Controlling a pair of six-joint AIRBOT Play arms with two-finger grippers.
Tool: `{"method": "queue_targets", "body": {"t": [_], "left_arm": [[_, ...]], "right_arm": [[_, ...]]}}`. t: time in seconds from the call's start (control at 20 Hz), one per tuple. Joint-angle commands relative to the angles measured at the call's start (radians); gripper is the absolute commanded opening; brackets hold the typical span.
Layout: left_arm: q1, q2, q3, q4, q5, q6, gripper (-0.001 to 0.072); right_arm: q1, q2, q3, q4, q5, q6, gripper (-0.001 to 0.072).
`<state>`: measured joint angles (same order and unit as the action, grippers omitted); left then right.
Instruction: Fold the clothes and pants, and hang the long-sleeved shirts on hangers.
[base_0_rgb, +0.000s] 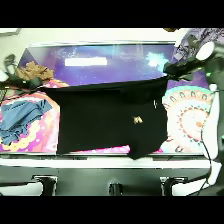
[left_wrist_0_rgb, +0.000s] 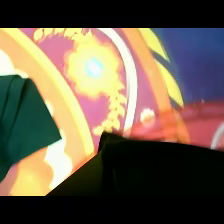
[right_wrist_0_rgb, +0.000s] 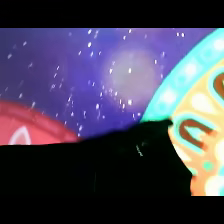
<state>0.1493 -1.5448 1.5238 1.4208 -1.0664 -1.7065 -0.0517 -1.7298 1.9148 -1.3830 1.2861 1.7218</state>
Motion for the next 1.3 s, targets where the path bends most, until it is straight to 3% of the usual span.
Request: {"method": "queue_targets", "body": {"t": [0.0,0.2,0.5,0.65,1.25], "left_arm": [[-0.02,-0.18,0.066,-0.004,0.167,-0.033,0.0012],[-0.02,-0.212,0.098,-0.013,0.139,-0.034,0.0013],[-0.02,-0.216,0.093,-0.031,-0.169,-0.033,0.0013],[-0.026,-0.218,0.045,-0.042,-0.25,-0.034,0.0013],[-0.091,-0.242,-0.079,-0.045,-0.28,-0.056,0.0038]], "right_arm": [[0.0,-0.137,-0.002,0.006,-0.209,0.007,0.0026],[0.0,-0.151,0.0,-0.001,-0.246,0.007,0.0026],[0.0,-0.151,-0.001,-0.047,-0.037,0.006,0.0027],[0.0,-0.16,-0.001,-0.054,0.051,0.001,0.0027],[0.0,-0.277,-0.002,-0.047,0.129,-0.009,0.0029]]}}
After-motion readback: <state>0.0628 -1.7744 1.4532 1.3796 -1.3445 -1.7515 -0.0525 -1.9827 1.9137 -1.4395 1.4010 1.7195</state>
